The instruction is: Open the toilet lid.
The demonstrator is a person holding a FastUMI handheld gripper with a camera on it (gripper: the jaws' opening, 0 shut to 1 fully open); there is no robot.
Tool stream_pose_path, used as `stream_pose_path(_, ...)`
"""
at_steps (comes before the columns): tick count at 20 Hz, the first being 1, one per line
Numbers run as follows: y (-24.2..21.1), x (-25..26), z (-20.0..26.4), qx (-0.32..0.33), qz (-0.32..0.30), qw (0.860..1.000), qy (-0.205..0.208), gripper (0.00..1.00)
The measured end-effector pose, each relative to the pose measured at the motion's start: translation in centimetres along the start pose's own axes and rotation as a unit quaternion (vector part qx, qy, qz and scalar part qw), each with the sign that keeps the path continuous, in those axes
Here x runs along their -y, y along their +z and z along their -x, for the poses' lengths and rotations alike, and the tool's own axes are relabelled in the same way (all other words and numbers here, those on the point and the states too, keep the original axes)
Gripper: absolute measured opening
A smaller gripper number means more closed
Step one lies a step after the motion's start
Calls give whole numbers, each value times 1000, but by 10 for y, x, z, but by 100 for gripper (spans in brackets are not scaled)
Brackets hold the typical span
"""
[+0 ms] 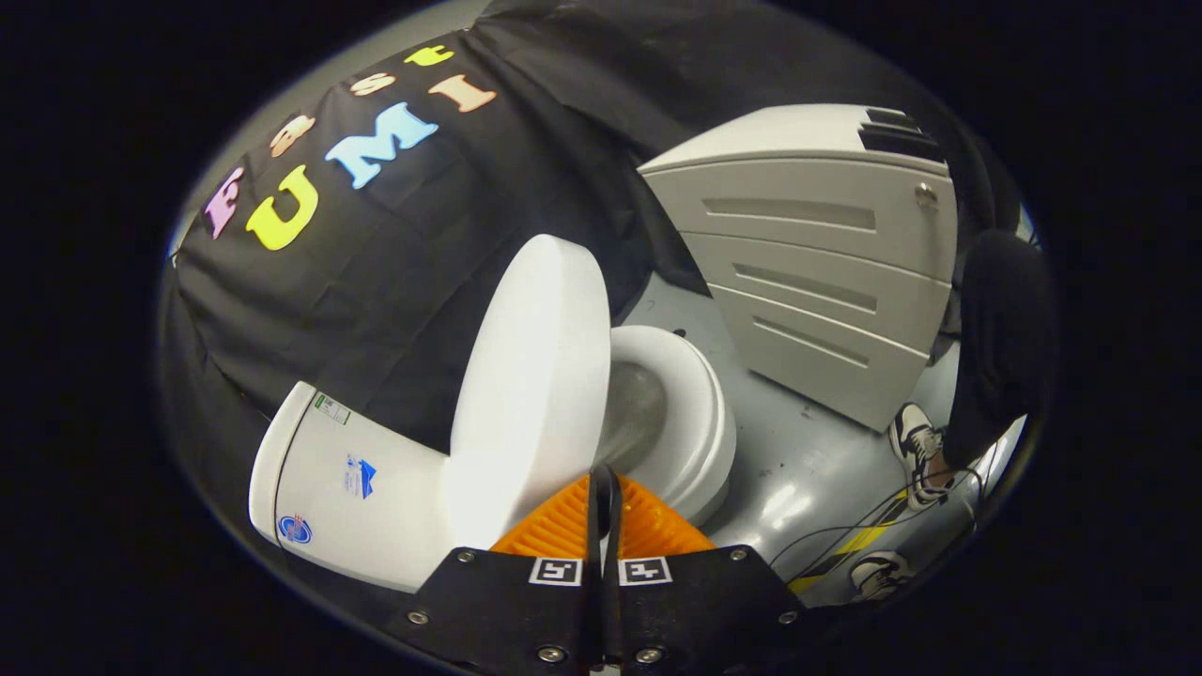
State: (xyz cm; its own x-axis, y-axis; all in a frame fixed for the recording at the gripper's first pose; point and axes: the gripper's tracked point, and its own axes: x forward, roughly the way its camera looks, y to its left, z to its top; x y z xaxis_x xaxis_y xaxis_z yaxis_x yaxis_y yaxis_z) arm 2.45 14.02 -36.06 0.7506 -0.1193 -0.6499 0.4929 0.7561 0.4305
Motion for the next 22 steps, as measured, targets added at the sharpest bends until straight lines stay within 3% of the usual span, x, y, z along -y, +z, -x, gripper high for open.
stream_pose_path(9,10,-31,20,41,111,993,-17,0)
stream_pose_path(22,17,-76,43,78,205,975,-38,0)
